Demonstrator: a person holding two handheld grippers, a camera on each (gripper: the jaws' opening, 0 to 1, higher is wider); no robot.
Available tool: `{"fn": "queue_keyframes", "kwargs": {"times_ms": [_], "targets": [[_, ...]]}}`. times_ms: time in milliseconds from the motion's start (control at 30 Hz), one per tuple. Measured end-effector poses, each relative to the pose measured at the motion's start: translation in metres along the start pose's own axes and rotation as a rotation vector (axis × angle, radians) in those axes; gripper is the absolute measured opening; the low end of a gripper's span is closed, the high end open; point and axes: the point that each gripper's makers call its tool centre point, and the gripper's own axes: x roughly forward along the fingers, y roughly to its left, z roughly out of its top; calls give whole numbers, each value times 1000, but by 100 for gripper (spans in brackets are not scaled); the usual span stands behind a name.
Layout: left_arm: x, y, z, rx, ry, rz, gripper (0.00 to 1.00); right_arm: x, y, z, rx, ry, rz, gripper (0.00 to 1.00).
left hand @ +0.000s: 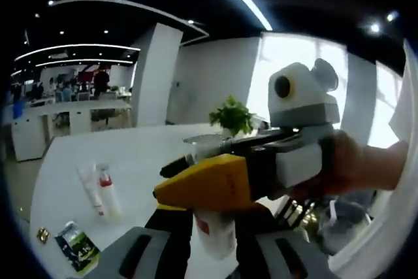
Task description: Arrange the skincare products in the storage area until every visible bottle or jar stands upright without overlapping.
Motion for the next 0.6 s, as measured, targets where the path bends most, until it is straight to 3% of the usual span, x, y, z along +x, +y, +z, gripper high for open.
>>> {"fn": "queue_keyframes", "kwargs": {"times_ms": [367,600], "targets": [[-8,-7,-3,14,-22,-33,26,-4,10,-4,-60,29,58,24],[-15,-14,3,-30,-57,-145,25,-14,21,0,-82,21,150,24]]}}
